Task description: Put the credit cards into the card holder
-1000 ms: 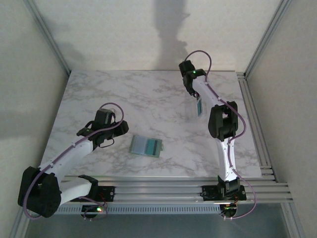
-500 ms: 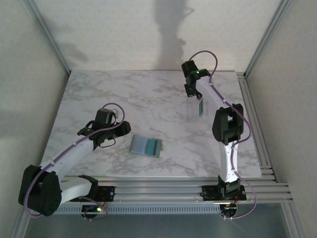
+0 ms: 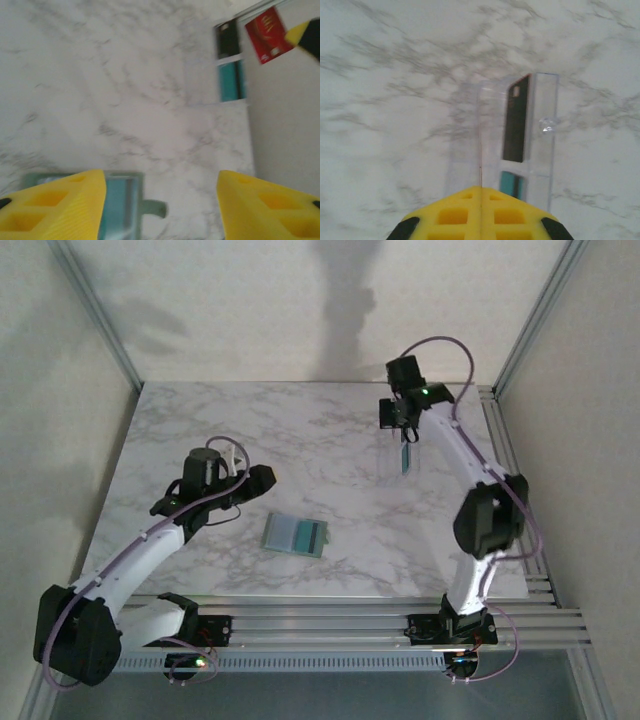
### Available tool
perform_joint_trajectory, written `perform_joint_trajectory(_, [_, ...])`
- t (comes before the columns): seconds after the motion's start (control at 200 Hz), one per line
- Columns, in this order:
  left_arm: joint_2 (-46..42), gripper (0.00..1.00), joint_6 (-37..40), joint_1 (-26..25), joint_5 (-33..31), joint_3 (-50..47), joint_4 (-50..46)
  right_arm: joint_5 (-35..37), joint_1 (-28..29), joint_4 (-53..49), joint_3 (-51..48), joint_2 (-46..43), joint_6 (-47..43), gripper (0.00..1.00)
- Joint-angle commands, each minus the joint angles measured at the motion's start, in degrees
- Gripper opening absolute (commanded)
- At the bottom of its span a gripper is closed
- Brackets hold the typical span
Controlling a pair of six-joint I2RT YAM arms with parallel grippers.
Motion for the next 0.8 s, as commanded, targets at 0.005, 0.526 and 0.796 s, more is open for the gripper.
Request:
perform_joint_trajectory(0.005, [-1.6, 0.62, -4.5, 0.5, 4.4, 3.4, 9.6, -15.6, 0.0, 13.9, -10.5, -10.6, 7.6, 0.0])
perform_joint_trajectory(0.526, [15.1, 0.57, -21.7, -0.3, 16.9, 1.4, 46.0, -43.3, 3.9, 62.3, -44.1, -21.9, 41.5, 0.0])
perform_joint_trajectory(0.796, [20.2, 0.54, -21.9, -1.0, 17.3, 4.2, 43.8, -45.0, 6.5, 71.9, -45.9, -17.8, 49.0, 0.0])
